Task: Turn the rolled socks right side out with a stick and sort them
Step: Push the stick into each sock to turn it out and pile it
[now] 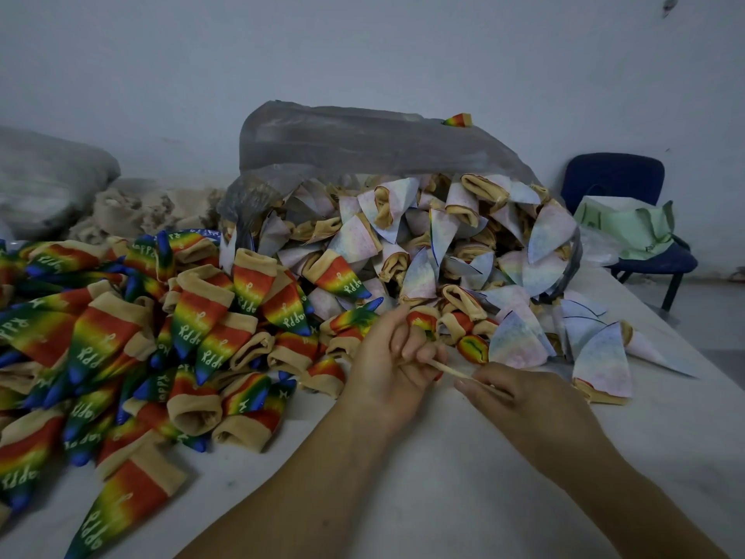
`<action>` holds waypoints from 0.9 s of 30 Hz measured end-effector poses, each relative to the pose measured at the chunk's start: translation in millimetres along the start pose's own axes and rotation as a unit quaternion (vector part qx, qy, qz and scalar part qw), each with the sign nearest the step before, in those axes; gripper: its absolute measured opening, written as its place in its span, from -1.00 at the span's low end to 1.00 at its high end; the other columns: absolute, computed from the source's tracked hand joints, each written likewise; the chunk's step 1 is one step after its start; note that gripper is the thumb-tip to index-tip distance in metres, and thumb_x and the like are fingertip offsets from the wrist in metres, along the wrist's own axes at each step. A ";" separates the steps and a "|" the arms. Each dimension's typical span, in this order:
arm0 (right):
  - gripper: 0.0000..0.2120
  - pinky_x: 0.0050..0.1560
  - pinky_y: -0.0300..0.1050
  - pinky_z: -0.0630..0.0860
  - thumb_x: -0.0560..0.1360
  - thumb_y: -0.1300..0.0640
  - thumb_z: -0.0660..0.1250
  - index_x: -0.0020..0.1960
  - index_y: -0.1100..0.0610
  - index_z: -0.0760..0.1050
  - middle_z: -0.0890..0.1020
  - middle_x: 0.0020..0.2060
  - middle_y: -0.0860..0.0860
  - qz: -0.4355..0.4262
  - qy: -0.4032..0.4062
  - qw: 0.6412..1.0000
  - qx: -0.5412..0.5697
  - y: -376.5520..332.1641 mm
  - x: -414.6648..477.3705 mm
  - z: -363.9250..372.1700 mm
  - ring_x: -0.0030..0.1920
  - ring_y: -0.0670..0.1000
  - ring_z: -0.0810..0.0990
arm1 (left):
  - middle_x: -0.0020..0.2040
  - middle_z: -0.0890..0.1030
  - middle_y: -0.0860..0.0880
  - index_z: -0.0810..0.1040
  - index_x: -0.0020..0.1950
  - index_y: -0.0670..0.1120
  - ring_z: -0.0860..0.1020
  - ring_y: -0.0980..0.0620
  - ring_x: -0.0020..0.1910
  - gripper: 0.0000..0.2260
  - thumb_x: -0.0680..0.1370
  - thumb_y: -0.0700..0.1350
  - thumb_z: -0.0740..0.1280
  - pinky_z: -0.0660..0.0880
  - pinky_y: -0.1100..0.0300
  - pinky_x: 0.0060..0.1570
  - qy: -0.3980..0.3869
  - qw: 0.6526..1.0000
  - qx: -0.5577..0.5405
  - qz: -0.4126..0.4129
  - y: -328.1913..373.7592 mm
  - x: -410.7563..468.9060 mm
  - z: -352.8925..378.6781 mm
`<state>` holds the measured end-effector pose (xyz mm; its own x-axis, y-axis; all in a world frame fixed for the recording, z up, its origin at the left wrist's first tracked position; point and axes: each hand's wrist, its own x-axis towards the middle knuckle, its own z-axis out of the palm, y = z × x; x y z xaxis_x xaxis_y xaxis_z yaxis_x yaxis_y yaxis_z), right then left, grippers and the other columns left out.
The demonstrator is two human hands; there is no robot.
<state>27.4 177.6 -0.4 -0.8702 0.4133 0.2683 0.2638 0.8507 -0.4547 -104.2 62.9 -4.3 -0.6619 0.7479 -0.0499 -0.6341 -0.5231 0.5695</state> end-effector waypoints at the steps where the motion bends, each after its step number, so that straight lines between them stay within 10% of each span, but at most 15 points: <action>1: -0.48 -0.26 -0.34 0.35 0.32 -0.45 -0.08 -0.25 -0.10 0.45 0.53 -0.42 -0.13 0.008 -0.001 1.000 0.018 -2.3 -1.3 1.6 -0.23 -0.26 0.48 | -0.58 0.25 0.01 0.29 -0.54 -0.05 0.33 0.07 -0.56 -0.54 0.53 -0.01 0.32 0.50 0.14 -0.21 -0.001 1.000 0.012 0.000 -2.5 -1.4 1.4; 9: -0.61 -0.49 -0.40 0.27 0.53 -0.17 0.20 -0.33 0.03 0.54 0.47 -0.57 -0.17 0.134 -0.045 0.957 0.252 -33.5 -9.5 30.4 -0.53 -0.20 0.38 | -0.58 0.21 0.02 0.28 -0.53 -0.02 0.27 0.07 -0.59 -0.46 0.65 0.05 0.23 0.51 0.20 -0.35 0.068 0.989 0.102 0.088 -7.8 -3.4 11.5; 20: -0.54 -0.13 -0.10 0.50 0.32 -0.44 -0.04 -0.27 -0.17 0.48 0.63 -0.29 -0.12 0.101 -0.013 0.977 0.186 -27.2 -10.7 28.0 -0.22 -0.16 0.56 | -0.47 0.55 0.00 0.48 -0.40 -0.06 0.54 0.13 -0.51 -0.39 0.38 0.47 0.08 0.46 0.34 -0.50 0.185 0.932 0.273 0.153 -6.2 2.4 8.6; 27: -0.59 -0.46 -0.26 0.33 0.35 -0.43 0.01 -0.23 -0.24 0.52 0.49 -0.52 -0.05 0.066 0.017 0.977 0.204 -31.6 -13.9 22.1 -0.45 -0.10 0.47 | -0.52 0.43 0.12 0.37 -0.46 0.09 0.40 0.20 -0.50 -0.42 0.53 0.44 -0.05 0.38 0.18 -0.33 0.170 0.789 0.515 0.289 4.5 -9.7 0.9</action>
<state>21.9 137.7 -8.5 -0.8234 0.5274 0.2094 0.1791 0.5917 -0.7860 -100.2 53.7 -0.5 -0.9016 0.2604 0.3453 0.3586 0.0038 0.9335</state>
